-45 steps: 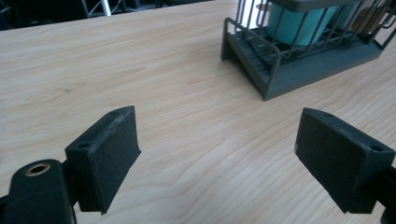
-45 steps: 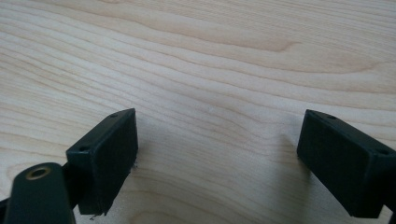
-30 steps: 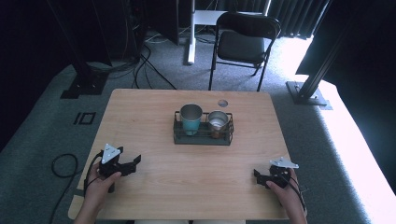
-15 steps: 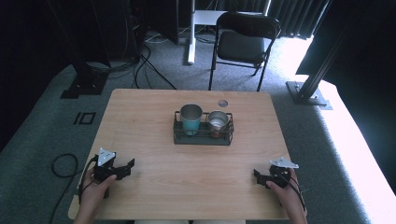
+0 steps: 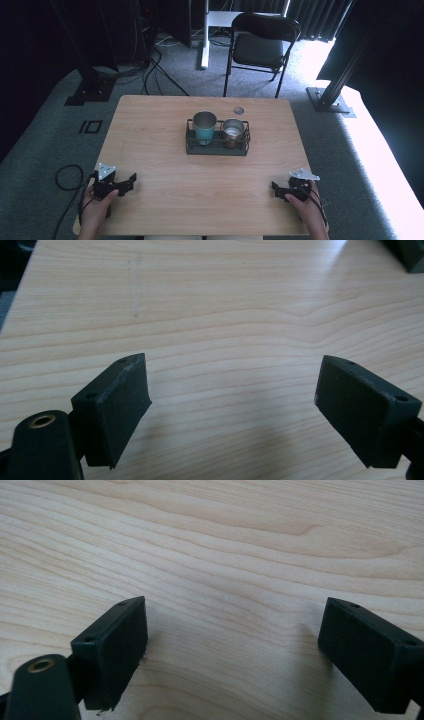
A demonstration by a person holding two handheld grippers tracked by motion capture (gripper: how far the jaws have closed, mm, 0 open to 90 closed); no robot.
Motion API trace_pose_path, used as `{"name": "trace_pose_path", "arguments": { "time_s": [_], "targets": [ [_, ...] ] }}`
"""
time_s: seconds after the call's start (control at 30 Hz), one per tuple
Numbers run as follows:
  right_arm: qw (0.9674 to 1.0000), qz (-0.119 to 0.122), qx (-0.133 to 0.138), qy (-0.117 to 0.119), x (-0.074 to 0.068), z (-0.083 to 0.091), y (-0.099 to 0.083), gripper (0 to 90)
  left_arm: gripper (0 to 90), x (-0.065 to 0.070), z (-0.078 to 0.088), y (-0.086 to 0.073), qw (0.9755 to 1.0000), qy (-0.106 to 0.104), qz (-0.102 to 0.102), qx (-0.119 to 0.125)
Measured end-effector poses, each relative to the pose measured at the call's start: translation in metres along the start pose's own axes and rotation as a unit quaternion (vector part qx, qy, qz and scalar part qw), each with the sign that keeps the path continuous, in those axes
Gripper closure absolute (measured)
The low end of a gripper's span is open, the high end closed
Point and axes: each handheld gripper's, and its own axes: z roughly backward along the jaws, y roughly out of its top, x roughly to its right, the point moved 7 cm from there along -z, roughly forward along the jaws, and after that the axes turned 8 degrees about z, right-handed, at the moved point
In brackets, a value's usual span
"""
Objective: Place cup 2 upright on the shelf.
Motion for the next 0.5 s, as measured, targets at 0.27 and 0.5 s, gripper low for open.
{"name": "trace_pose_path", "arguments": {
  "time_s": [0.27,0.5],
  "targets": [
    [1.0000,0.000,0.000,0.000,0.0000,0.0000,0.0000,12.0,14.7,-0.0020,-0.0003,-0.0049,0.9997,0.005,0.021,-0.010],
    [1.0000,0.000,0.000,0.000,0.0000,0.0000,0.0000,12.0,14.7,-0.0020,-0.0030,-0.0092,0.9988,0.005,0.029,-0.040]
  ]
}}
